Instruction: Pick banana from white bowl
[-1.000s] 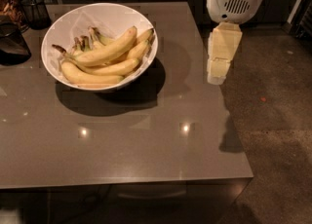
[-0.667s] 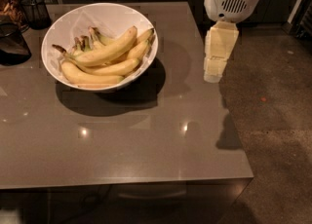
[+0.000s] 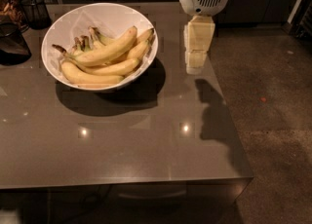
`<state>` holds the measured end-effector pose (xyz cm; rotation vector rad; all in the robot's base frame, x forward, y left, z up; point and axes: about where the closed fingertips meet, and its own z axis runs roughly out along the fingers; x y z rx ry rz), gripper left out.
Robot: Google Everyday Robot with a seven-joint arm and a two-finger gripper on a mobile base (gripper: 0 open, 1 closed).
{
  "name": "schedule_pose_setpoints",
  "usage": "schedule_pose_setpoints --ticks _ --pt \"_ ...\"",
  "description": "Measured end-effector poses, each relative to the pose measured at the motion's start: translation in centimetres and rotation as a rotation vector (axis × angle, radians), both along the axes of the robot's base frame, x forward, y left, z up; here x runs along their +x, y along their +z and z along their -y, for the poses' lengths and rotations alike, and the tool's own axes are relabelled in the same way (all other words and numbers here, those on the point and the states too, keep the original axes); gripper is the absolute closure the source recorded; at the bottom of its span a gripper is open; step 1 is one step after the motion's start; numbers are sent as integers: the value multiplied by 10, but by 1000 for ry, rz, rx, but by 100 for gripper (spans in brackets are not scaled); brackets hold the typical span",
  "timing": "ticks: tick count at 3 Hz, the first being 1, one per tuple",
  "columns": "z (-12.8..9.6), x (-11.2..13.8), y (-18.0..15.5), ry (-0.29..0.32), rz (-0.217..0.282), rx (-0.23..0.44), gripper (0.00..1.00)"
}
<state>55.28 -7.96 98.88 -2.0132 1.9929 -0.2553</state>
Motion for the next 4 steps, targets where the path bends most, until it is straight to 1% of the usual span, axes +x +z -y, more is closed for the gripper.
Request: schedule_pose_setpoints --ticks 1,2,3,4 --pt "1 3 -7 -10 1 3 0" --pt "-13 22 -10 42 12 -24 0" --pt "-35 43 -12 129 23 -60 0" --pt "-53 59 -10 195 35 -90 0"
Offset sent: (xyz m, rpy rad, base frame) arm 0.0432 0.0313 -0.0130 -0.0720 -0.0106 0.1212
